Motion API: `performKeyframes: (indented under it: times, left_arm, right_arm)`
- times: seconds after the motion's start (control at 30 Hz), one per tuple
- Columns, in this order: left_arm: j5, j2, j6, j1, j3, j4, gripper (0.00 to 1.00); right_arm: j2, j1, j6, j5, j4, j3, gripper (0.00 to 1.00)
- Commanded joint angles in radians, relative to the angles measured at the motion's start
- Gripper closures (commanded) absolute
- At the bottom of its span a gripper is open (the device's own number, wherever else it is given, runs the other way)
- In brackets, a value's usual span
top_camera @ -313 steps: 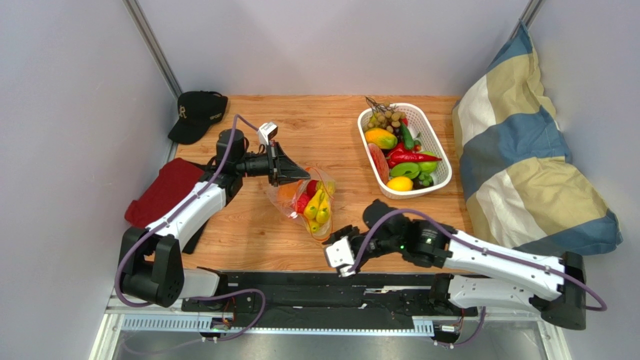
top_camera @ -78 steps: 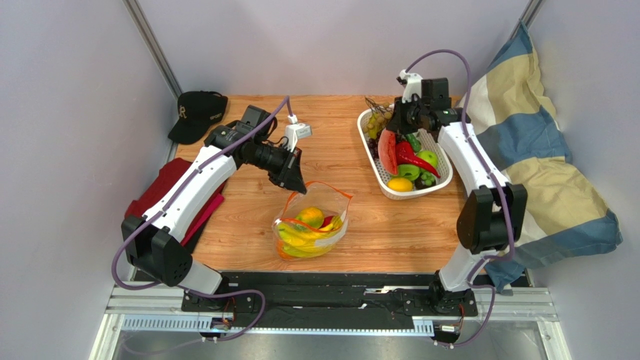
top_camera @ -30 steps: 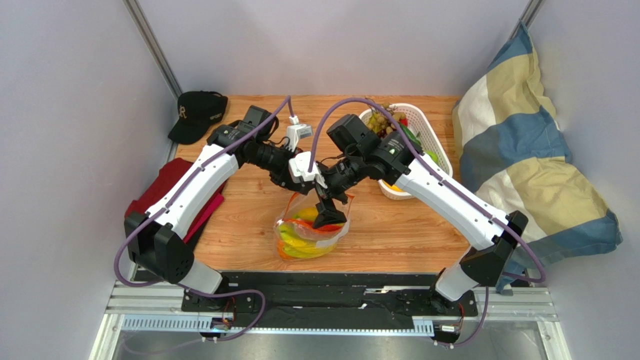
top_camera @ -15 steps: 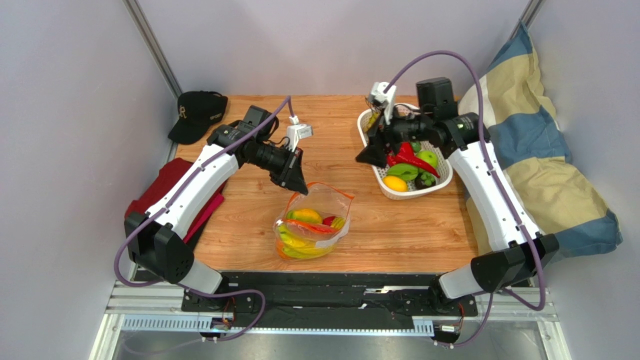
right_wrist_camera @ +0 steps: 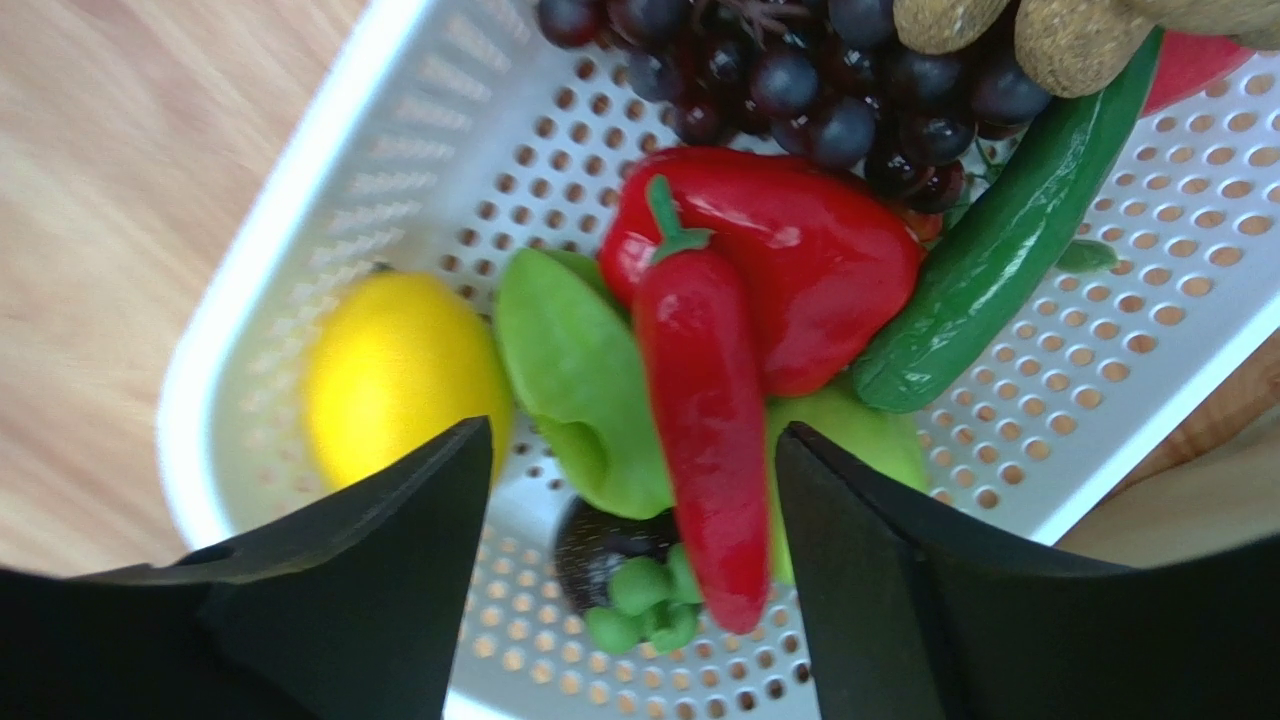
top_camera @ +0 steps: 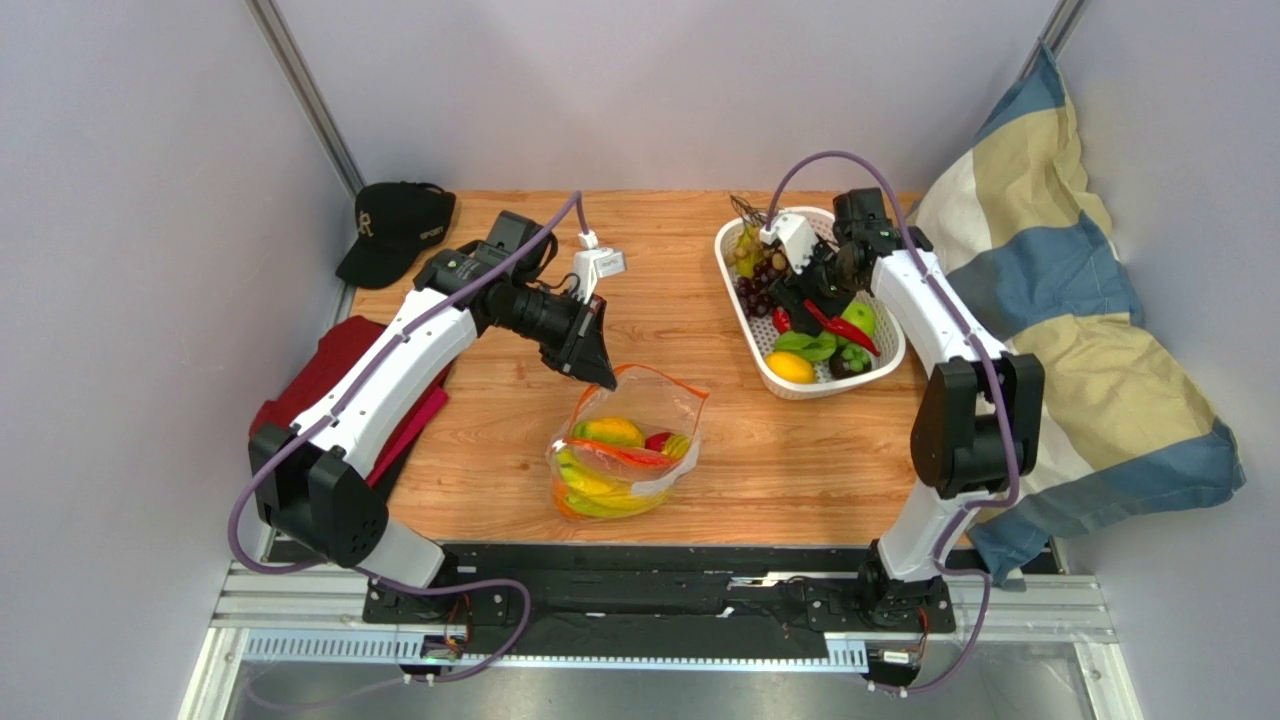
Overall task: Place the food in the zip-top bag and seal the zipper
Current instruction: Pick up the fake vegetable from the bin, then place the fake vegetable in the zipper food storage bag.
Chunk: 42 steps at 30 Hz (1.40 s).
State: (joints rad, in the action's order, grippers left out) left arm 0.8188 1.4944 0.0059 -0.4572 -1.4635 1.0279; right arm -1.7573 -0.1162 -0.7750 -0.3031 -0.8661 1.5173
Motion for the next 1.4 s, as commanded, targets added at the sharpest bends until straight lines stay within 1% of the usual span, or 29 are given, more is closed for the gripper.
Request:
performKeyframes:
  times: [0.0, 0.13, 0.23, 0.27, 0.33, 0.37, 0.43, 0.5, 0.53, 0.57, 0.7, 0.73, 0.8, 0.83, 0.87, 0.9, 0.93, 0.97, 1.0, 1.03, 1.1, 1.13, 1.17, 1.23, 1.27, 1.33, 1.37]
  left_arm:
    - [0.017, -0.029, 0.009, 0.006, -0.015, -0.012, 1.00]
    - [0.017, -0.031, 0.017, 0.008, -0.012, -0.006, 1.00]
    - [0.014, -0.031, 0.020, 0.011, -0.012, -0.002, 1.00]
    - [0.017, -0.031, 0.022, 0.012, -0.012, -0.002, 1.00]
    - [0.014, -0.029, 0.023, 0.014, -0.014, 0.000, 1.00]
    - [0.014, -0.028, 0.022, 0.014, -0.014, -0.002, 1.00]
    - [0.017, -0.028, 0.025, 0.014, -0.014, -0.002, 1.00]
    - [0.016, -0.028, 0.023, 0.014, -0.017, -0.002, 1.00]
    - [0.016, -0.028, 0.023, 0.014, -0.017, -0.002, 1.00]
    - [0.017, -0.028, 0.022, 0.014, -0.017, -0.003, 1.00]
    - [0.020, -0.026, 0.017, 0.014, -0.020, -0.002, 1.00]
    - [0.022, -0.025, 0.017, 0.014, -0.020, -0.003, 1.00]
    - [0.020, -0.026, 0.014, 0.014, -0.021, 0.000, 1.00]
    - [0.022, -0.026, 0.014, 0.014, -0.023, -0.003, 1.00]
    - [0.022, -0.028, 0.009, 0.014, -0.020, -0.005, 1.00]
    - [0.023, -0.028, 0.011, 0.014, -0.020, -0.006, 1.00]
    - [0.026, -0.026, 0.006, 0.014, -0.018, -0.009, 1.00]
    - [0.029, -0.025, 0.002, 0.014, -0.018, -0.012, 1.00]
    - [0.029, -0.023, 0.002, 0.014, -0.020, -0.011, 1.00]
    - [0.039, -0.020, 0.000, 0.014, -0.023, -0.011, 1.00]
    - [0.040, -0.020, 0.002, 0.014, -0.027, -0.005, 1.00]
    - [0.042, -0.020, 0.000, 0.014, -0.029, -0.005, 1.00]
    - [0.042, -0.020, 0.003, 0.014, -0.029, -0.003, 1.00]
    - [0.045, -0.023, 0.002, 0.012, -0.027, -0.003, 1.00]
    - [0.045, -0.022, 0.000, 0.014, -0.029, -0.005, 1.00]
    - [0.045, -0.019, 0.003, 0.014, -0.029, -0.003, 1.00]
    - [0.048, -0.019, 0.003, 0.014, -0.031, -0.003, 1.00]
  right_arm:
    - [-0.053, 0.006, -0.135, 0.128, 0.088, 0.007, 0.30]
    - [-0.111, 0.004, -0.162, 0.151, 0.099, 0.023, 0.32]
    - [-0.134, 0.004, -0.182, 0.153, 0.096, 0.026, 0.40]
    - [-0.137, 0.004, -0.184, 0.154, 0.092, 0.024, 0.46]
    - [-0.134, 0.004, -0.194, 0.153, 0.082, 0.023, 0.50]
    - [-0.125, 0.004, -0.198, 0.150, 0.070, 0.024, 0.55]
    - [-0.107, 0.004, -0.196, 0.133, 0.044, 0.029, 0.57]
    - [-0.064, 0.006, -0.182, 0.116, 0.024, 0.049, 0.62]
    - [-0.047, 0.006, -0.176, 0.093, -0.003, 0.060, 0.65]
    - [-0.027, 0.004, -0.162, 0.078, -0.014, 0.070, 0.66]
    - [0.074, 0.004, -0.113, -0.030, -0.060, 0.147, 0.67]
    - [0.115, 0.004, -0.104, -0.092, -0.077, 0.179, 0.69]
    - [0.160, 0.001, -0.054, -0.166, -0.083, 0.204, 0.69]
    - [0.201, 0.001, -0.028, -0.251, -0.089, 0.231, 0.70]
    - [0.228, -0.005, -0.005, -0.304, -0.091, 0.244, 0.70]
    - [0.249, -0.017, 0.072, -0.356, -0.085, 0.253, 0.71]
    - [0.301, -0.028, 0.135, -0.457, -0.027, 0.254, 0.75]
    - [0.326, -0.040, 0.210, -0.503, 0.022, 0.245, 0.78]
    - [0.347, -0.066, 0.305, -0.551, 0.077, 0.235, 0.81]
    - [0.372, -0.086, 0.447, -0.630, 0.199, 0.222, 0.82]
    - [0.441, -0.167, 0.584, -0.663, 0.333, 0.161, 0.82]
    - [0.458, -0.196, 0.686, -0.685, 0.455, 0.135, 0.83]
    - [0.490, -0.262, 0.721, -0.688, 0.508, 0.110, 0.83]
    - [0.507, -0.331, 0.746, -0.686, 0.599, 0.055, 0.83]
    - [0.510, -0.400, 0.740, -0.680, 0.613, 0.041, 0.83]
    - [0.507, -0.463, 0.699, -0.668, 0.604, 0.009, 0.83]
    - [0.503, -0.523, 0.639, -0.659, 0.592, 0.000, 0.84]
